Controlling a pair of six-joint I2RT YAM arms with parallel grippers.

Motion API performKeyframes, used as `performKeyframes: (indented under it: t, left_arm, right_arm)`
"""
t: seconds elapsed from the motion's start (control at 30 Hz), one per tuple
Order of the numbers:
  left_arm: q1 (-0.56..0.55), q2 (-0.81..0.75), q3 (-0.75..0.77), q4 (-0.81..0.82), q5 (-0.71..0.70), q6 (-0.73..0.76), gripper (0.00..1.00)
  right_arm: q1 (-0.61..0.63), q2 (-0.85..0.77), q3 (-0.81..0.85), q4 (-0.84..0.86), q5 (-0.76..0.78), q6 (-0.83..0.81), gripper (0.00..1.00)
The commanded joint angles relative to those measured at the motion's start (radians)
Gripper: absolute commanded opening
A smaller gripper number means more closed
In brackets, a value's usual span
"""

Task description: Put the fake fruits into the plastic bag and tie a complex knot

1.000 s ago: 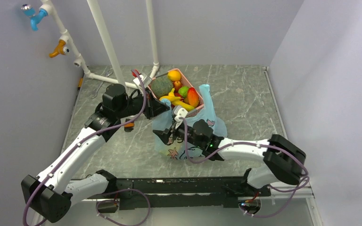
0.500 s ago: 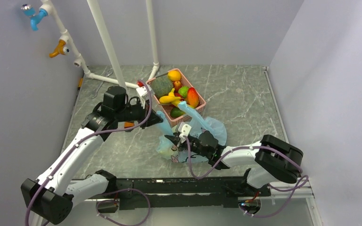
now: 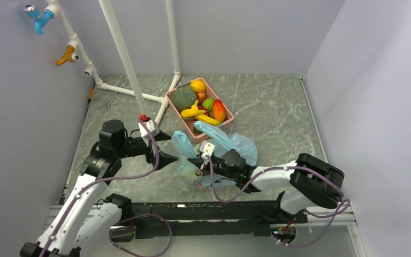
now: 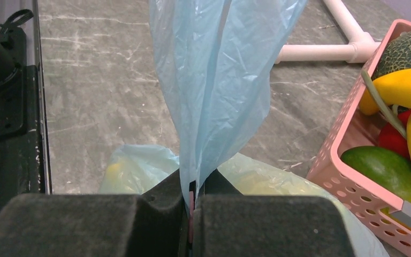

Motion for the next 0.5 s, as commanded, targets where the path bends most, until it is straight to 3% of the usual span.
performKeyframes:
  t: [0.0,0.1,0.23,0.37,0.47]
  left_arm:
    - [0.007,0.023,-0.114,0.222,0.018,-0.202,0.98]
    - [-0.003,0.077,-0.168,0.460,0.082,-0.384,0.93]
    - [-0.033,0.173,-0.185,0.663,0.145,-0.409,0.70]
    - [-0.056,0.274,-0.181,0.746,0.228,-0.384,0.48]
    - [-0.085,0.305,-0.183,0.788,0.249,-0.405,0.39]
  right_arm:
    - [-0.001,-0.011,0.039,0.018,-0.009,0.037,0.00]
    - [-0.005,-0.011,0.046,0.024,-0.018,0.052,0.00]
    - [-0.015,-0.010,0.054,0.030,-0.038,0.073,0.00]
    - [-0.026,-0.006,0.050,0.045,-0.051,0.090,0.00]
    - [-0.033,-0.010,0.053,0.039,-0.059,0.102,0.00]
